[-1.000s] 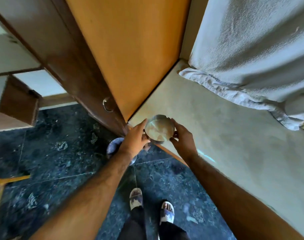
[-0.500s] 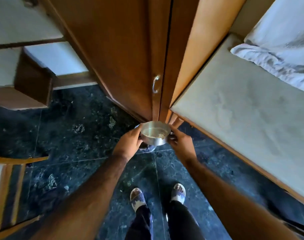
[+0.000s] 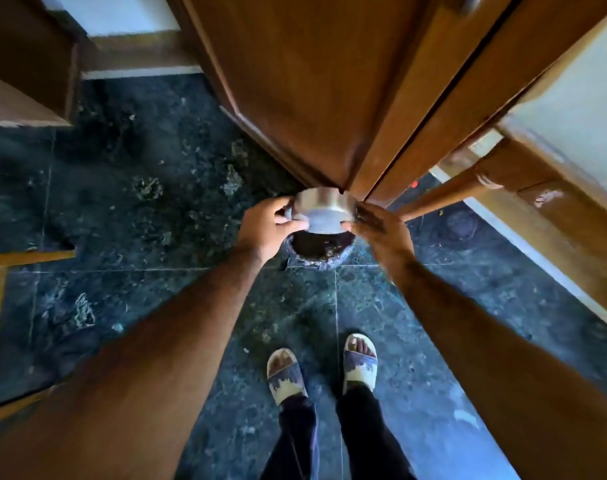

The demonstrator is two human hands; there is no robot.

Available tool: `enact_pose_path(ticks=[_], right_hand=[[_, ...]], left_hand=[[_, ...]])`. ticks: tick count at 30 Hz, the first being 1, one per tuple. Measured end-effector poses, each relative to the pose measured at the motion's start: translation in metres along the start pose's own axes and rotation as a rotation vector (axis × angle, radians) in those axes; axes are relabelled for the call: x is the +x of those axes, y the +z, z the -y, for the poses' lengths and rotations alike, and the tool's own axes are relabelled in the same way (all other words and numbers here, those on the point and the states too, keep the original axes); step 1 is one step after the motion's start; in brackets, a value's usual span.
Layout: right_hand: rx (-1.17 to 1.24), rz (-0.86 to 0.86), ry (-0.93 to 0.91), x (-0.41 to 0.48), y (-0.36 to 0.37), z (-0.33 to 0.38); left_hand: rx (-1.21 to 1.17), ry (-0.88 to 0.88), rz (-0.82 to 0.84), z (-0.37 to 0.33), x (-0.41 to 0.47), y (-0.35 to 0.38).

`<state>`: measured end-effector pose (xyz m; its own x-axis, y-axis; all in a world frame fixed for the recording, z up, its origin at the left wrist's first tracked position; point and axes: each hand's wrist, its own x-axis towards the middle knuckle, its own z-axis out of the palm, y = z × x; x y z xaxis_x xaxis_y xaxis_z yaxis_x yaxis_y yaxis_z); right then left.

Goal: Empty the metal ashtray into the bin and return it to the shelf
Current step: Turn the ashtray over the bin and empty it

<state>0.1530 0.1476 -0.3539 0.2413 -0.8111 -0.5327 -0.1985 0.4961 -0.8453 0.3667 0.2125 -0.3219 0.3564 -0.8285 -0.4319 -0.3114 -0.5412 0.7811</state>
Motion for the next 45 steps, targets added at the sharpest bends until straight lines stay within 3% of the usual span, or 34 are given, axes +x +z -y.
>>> enact_pose_path(ticks=[6,13,27,32,35,39,45], right_hand=[[0.141,-0.063,0.245,0.065,0.014,-0.035],[0.11,-0.041,0.368,0.081,0.02,-0.049],[0.073,-0.021,0.362,0.089,0.016,-0.05],[0.069,0.002,0.378,0.084,0.008,-0.053],[0.074,0.004,0.273,0.081,0.008,-0.047],[0.138,-0.053,0.176,0.076,0.015,-0.042],[0.093,-0.033,0.225,0.08,0.014,-0.06]], left_hand=[[-0.301,-0.283,0.136,0.048,0.064,0.039],[-0.431,-0.468,0.108,0.089,0.087,0.05],[-0.504,-0.388,-0.017,0.085,0.083,0.067],[-0.491,-0.38,0.063,0.089,0.071,0.073],[-0.513,-0.32,0.057,0.088,0.066,0.071],[-0.501,-0.178,-0.077,0.08,0.062,0.068],[-0.382,-0.242,-0.034,0.081,0.07,0.077]])
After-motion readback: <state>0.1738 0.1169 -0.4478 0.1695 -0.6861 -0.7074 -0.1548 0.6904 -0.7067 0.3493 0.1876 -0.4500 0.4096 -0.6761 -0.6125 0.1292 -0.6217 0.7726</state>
